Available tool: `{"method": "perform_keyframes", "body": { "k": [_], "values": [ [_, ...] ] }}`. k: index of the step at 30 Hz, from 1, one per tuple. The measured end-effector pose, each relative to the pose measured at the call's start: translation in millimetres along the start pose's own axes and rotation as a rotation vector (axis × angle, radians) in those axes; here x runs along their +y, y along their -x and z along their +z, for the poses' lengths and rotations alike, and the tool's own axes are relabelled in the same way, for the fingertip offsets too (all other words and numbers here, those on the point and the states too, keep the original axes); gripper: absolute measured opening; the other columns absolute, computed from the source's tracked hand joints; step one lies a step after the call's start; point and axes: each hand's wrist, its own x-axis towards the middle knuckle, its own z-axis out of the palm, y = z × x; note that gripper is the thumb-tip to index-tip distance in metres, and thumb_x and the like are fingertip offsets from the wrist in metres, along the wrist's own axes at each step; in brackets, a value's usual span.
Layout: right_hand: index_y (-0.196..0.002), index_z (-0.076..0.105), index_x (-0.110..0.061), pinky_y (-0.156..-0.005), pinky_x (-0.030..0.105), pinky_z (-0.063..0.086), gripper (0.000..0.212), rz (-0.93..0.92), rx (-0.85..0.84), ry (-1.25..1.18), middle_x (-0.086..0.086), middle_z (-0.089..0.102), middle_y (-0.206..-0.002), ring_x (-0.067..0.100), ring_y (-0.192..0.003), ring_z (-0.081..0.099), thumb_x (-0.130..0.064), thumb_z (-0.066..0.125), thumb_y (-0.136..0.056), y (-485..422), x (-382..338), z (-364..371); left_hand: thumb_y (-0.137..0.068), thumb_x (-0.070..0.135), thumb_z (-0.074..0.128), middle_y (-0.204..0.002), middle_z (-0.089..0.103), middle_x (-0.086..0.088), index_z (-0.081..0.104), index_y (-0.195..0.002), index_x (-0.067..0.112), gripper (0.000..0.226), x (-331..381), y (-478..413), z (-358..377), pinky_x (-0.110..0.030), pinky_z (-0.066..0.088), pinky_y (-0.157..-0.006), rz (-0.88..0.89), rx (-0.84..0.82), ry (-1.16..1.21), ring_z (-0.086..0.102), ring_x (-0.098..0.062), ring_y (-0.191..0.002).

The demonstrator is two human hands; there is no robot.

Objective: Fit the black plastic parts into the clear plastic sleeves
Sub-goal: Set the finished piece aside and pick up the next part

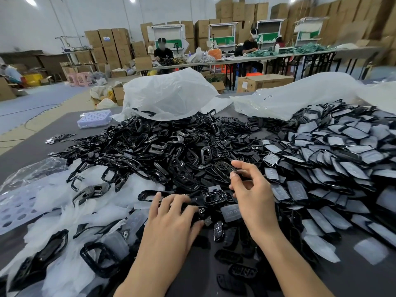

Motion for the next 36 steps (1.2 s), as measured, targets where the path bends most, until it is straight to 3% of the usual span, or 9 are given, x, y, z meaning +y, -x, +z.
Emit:
{"method": "perform_keyframes", "body": {
  "k": [2, 5, 8, 11, 13, 21, 29, 33, 36],
  "values": [
    [-0.106, 0.064, -0.051, -0.081, 0.033, 0.060, 0.026, 0.005, -0.006, -0.007, -0.020, 0.068, -0.093, 0.008, -0.085, 0.067, -0.025, 0.062, -0.100, 0.1, 0.1, -0.3, -0.088, 0.037, 0.072, -0.101, 0.067, 0.006, 0.075, -0.093, 0.024, 0.015, 0.8, -1.6, 0.1, -0.051, 0.048, -0.103, 0.022, 0.059, -0.002, 0.066, -0.024, -0.100],
    [-0.107, 0.064, -0.049, -0.077, 0.024, 0.058, 0.024, 0.016, -0.026, -0.020, -0.020, 0.069, -0.093, 0.007, -0.082, 0.068, -0.026, 0.064, -0.100, 1.1, -1.2, 0.3, -0.098, 0.039, 0.051, -0.100, 0.065, 0.011, 0.073, -0.096, 0.025, 0.025, -0.1, -2.0, -6.8, -0.034, 0.045, -0.098, -0.027, 0.176, 0.154, 0.059, -0.018, -0.098],
    [-0.108, 0.066, -0.043, -0.072, 0.021, 0.057, 0.020, 0.056, -0.076, -0.071, -0.011, 0.074, -0.093, 0.005, -0.077, 0.070, -0.025, 0.067, -0.098, 2.8, -4.2, 3.1, -0.099, 0.047, 0.053, -0.086, 0.065, 0.016, 0.072, -0.092, 0.038, 0.023, 2.9, -6.2, -24.7, -0.010, 0.042, -0.076, -0.386, 0.307, 0.718, 0.059, -0.003, -0.083],
    [-0.108, 0.069, -0.034, -0.069, 0.016, 0.054, 0.017, 0.102, -0.157, -0.131, -0.006, 0.077, -0.094, 0.004, -0.074, 0.070, -0.020, 0.067, -0.097, 6.6, -6.9, 9.3, -0.085, 0.043, 0.064, -0.072, 0.065, 0.004, 0.076, -0.081, 0.021, 0.026, 6.6, -13.7, -33.8, -0.015, 0.049, -0.062, -0.703, 0.211, 1.447, 0.056, -0.008, -0.064],
    [-0.107, 0.071, -0.032, -0.069, 0.015, 0.053, 0.017, 0.115, -0.213, -0.145, -0.008, 0.078, -0.094, 0.005, -0.074, 0.070, -0.019, 0.067, -0.097, 10.4, -7.8, 13.9, -0.082, 0.037, 0.066, -0.071, 0.063, -0.003, 0.074, -0.075, 0.015, 0.024, 6.6, -14.7, -33.6, -0.017, 0.050, -0.056, -0.816, 0.175, 1.618, 0.054, -0.011, -0.061],
    [-0.105, 0.074, -0.032, -0.068, 0.014, 0.053, 0.019, 0.132, -0.273, -0.187, 0.000, 0.078, -0.093, 0.005, -0.073, 0.069, -0.016, 0.068, -0.097, 14.6, -8.9, 19.0, -0.096, 0.017, 0.059, -0.071, 0.067, -0.006, 0.068, -0.081, 0.009, 0.019, 6.5, -17.4, -27.8, -0.017, 0.052, -0.052, -0.933, 0.231, 1.727, 0.057, -0.008, -0.056],
    [-0.106, 0.074, -0.033, -0.070, 0.015, 0.053, 0.019, 0.135, -0.286, -0.186, -0.001, 0.078, -0.094, 0.006, -0.075, 0.070, -0.018, 0.068, -0.097, 14.5, -8.1, 19.1, -0.098, 0.026, 0.056, -0.069, 0.066, -0.006, 0.065, -0.084, 0.006, 0.026, 6.1, -17.0, -26.4, -0.018, 0.051, -0.051, -0.957, 0.251, 1.733, 0.056, -0.008, -0.054],
    [-0.107, 0.074, -0.032, -0.070, 0.015, 0.053, 0.020, 0.145, -0.289, -0.193, -0.003, 0.078, -0.094, 0.005, -0.075, 0.069, -0.015, 0.067, -0.098, 14.2, -7.8, 18.8, -0.099, 0.034, 0.055, -0.061, 0.058, -0.002, 0.070, -0.066, 0.019, 0.039, 5.1, -16.5, -30.0, -0.019, 0.045, -0.043, -0.957, 0.237, 1.726, 0.048, -0.009, -0.048],
    [-0.108, 0.074, -0.032, -0.070, 0.015, 0.053, 0.020, 0.143, -0.296, -0.183, -0.004, 0.078, -0.095, 0.004, -0.075, 0.069, -0.016, 0.066, -0.098, 14.9, -7.9, 18.5, -0.100, 0.024, 0.055, -0.065, 0.061, -0.004, 0.073, -0.087, 0.011, 0.026, 3.5, -15.7, -29.4, -0.019, 0.046, -0.044, -0.945, 0.252, 1.765, 0.051, -0.009, -0.050]
  ]
}}
